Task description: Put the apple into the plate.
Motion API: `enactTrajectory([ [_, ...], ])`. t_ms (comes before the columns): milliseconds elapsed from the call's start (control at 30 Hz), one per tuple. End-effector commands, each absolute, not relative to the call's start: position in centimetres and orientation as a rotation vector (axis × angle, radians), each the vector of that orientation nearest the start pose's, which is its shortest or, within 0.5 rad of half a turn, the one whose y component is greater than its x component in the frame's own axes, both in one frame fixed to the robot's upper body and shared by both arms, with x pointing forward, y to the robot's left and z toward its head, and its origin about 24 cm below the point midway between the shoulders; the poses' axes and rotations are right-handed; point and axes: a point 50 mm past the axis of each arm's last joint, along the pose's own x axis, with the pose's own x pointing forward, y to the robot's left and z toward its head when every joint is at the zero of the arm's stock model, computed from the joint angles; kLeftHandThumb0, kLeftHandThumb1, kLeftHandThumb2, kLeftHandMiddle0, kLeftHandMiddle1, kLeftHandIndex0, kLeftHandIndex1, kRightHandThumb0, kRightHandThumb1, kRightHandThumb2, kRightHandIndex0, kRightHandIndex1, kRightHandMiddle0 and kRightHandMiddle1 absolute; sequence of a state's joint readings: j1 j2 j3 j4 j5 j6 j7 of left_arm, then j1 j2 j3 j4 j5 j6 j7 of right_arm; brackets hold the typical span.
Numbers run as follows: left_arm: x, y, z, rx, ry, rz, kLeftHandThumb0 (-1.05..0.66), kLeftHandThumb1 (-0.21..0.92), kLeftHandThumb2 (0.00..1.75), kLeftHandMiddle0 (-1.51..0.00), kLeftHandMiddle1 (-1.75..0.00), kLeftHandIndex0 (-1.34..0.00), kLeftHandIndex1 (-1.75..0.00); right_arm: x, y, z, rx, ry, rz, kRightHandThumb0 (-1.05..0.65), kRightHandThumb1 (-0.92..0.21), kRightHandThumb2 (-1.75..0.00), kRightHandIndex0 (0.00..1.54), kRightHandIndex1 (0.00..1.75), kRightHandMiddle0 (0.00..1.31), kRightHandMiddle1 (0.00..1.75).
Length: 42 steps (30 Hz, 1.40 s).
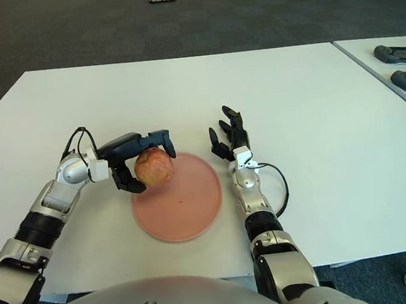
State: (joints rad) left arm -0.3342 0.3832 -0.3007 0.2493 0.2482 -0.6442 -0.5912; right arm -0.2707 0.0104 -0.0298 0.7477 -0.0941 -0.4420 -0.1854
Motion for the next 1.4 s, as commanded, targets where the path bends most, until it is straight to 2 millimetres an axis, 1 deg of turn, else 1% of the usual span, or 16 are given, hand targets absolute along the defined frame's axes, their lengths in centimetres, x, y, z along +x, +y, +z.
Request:
enactTrajectory([
  [0, 27.72, 10.18, 9.43, 0.858, -0.574, -1.000, -0.49, 0.27, 1.37, -1.15, -1.75, -0.64, -1.75, 26.23, -13.84, -4.84, -0.089, 0.215, -0.089, -0.42, -0.74, -0.80, 0.25, 0.31, 0.00, 0.57],
  [367, 28.03, 9.85, 8.90, 0.920, -0.653, -0.969, -0.48, 0.28, 1.36, -1.16, -1.75, -0.64, -1.75, 26.22, -13.98, -4.64, -0.079, 0.205, -0.094, -0.42, -0.74, -0.80, 0.26, 0.35, 0.00, 0.61],
  [667, 28.17, 9.67, 9.16, 0.990, -0.680, -0.953, -0.48, 0.28, 1.36, -1.16, -1.75, -0.64, -1.75, 26.16, -14.13, -4.46, -0.071, 0.196, -0.090, -0.40, -0.74, -0.80, 0.25, 0.38, 0.00, 0.62],
  [1067, 28.44, 9.54, 9.37, 1.034, -0.721, -0.918, -0.48, 0.29, 1.35, -1.17, -1.75, -0.63, -1.75, 26.16, -14.35, -4.27, -0.057, 0.185, -0.083, -0.40, -0.73, -0.81, 0.23, 0.40, 0.00, 0.63],
  [1367, 28.41, 9.33, 9.52, 1.052, -0.772, -0.907, -0.48, 0.30, 1.34, -1.17, -1.75, -0.62, -1.75, 26.14, -14.51, -4.20, -0.044, 0.181, -0.071, -0.40, -0.72, -0.81, 0.20, 0.40, 0.00, 0.60],
])
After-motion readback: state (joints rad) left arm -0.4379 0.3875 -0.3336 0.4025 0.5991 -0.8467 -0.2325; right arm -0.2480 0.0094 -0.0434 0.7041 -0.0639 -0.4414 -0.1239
